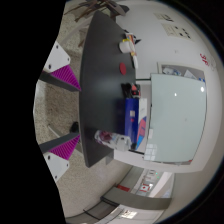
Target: Pour water
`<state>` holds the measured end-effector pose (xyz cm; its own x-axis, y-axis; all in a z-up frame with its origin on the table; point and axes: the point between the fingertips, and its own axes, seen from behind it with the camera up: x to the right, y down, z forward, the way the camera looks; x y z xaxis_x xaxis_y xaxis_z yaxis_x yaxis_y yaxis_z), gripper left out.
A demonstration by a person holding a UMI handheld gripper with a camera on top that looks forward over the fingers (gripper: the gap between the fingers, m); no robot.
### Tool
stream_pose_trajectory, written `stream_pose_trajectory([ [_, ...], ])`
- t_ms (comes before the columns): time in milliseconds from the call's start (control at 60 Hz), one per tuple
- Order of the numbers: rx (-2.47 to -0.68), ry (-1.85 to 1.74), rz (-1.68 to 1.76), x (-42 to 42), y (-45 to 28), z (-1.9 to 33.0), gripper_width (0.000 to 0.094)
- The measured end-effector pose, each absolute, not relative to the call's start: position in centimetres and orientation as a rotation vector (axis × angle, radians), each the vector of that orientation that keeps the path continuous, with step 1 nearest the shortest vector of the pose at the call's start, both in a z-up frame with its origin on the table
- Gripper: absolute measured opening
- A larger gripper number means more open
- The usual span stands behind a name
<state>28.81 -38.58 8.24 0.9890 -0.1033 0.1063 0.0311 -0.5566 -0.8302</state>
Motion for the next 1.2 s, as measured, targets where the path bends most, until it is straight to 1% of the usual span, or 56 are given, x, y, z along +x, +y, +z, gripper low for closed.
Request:
stream_pose_trajectory([
  [167, -2.08, 0.077, -0.194, 37.9, -30.0, 7.2, 0.0841],
  [333, -2.017, 0.081, -0.172, 42.4, -22.4, 6.9, 0.0842],
  [433, -1.997, 0.08, -0.149, 43.8, -19.4, 6.6, 0.0811],
  [500, -1.979, 0.07, -0.134, 44.2, -17.4, 6.1, 0.077],
  [550, -1.958, 0.052, -0.125, 43.8, -16.6, 6.2, 0.0734],
  [600, -1.936, 0.028, -0.131, 43.8, -15.9, 6.5, 0.0675],
  [617, -1.93, 0.024, -0.138, 43.9, -15.8, 6.5, 0.0577],
  [767, -1.885, 0.033, -0.112, 43.9, -15.2, 6.6, 0.047],
  [833, -1.875, 0.036, -0.107, 43.8, -15.2, 6.7, 0.0407],
  [900, -1.873, 0.039, -0.115, 43.9, -15.1, 6.7, 0.0381],
  [1050, -1.871, 0.051, -0.166, 44.5, -15.4, 7.1, 0.0382],
  [1133, -1.859, 0.052, -0.215, 44.3, -15.0, 8.9, 0.0384],
  [1200, -1.838, 0.036, -0.269, 43.8, -14.5, 11.0, 0.0381],
])
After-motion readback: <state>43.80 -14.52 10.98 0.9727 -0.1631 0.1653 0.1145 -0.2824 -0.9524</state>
